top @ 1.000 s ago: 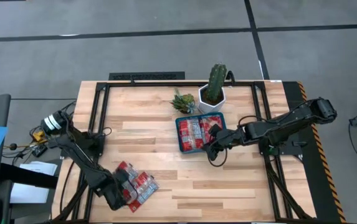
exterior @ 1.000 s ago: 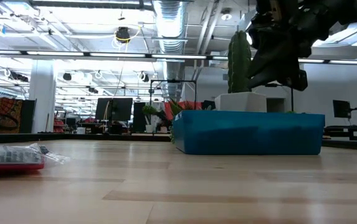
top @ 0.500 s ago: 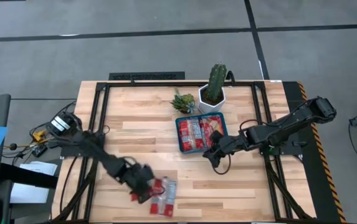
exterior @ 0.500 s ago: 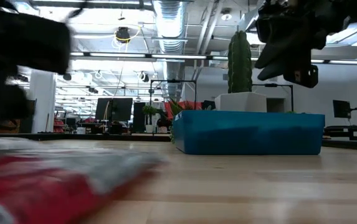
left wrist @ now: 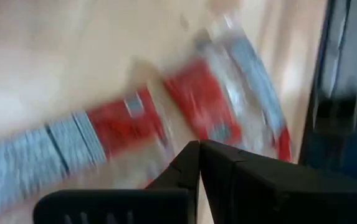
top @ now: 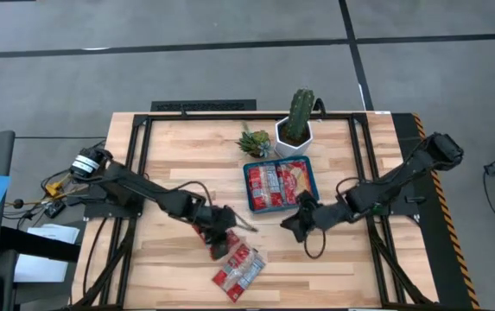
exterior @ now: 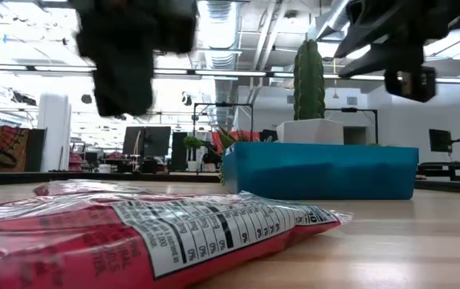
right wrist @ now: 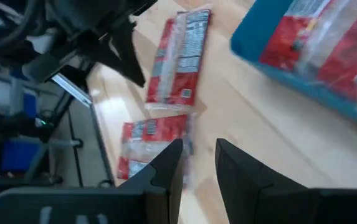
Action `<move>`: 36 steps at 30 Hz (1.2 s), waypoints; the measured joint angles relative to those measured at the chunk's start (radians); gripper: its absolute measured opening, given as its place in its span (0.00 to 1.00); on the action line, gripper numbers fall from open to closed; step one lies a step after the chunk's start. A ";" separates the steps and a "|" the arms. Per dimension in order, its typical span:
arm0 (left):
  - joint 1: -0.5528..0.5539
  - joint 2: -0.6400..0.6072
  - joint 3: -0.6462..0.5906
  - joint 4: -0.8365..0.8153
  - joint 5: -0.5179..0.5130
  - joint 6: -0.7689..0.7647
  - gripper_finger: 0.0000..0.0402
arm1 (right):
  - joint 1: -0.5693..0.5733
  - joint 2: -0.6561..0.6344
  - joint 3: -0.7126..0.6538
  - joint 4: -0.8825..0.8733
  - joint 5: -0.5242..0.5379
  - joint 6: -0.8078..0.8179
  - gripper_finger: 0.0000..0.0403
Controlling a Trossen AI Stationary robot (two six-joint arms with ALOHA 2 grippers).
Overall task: Sort popcorn bags into baskets
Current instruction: Move the red popcorn bags to the center of the table
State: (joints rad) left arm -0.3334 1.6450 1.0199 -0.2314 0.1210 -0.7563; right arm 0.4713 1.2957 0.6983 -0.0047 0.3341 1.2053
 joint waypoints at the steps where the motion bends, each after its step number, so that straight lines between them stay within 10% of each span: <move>1: -0.016 -0.011 0.017 -0.055 0.003 0.026 0.00 | 0.024 0.011 0.000 0.013 0.024 0.022 0.29; 7: -0.143 -0.044 0.036 -0.209 -0.007 0.071 0.00 | 0.123 0.185 0.059 0.110 0.050 0.081 0.24; 17: -0.292 -0.026 -0.091 -0.021 -0.175 0.027 0.00 | 0.138 0.487 0.377 0.087 0.049 0.028 0.14; 36: -0.383 0.331 -0.033 0.411 -0.260 -0.083 0.00 | 0.177 0.603 0.548 -0.055 0.059 0.119 0.04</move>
State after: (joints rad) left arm -0.7162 1.9756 0.9874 0.1794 -0.1395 -0.8398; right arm 0.6483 1.8988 1.2465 -0.0600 0.3935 1.3242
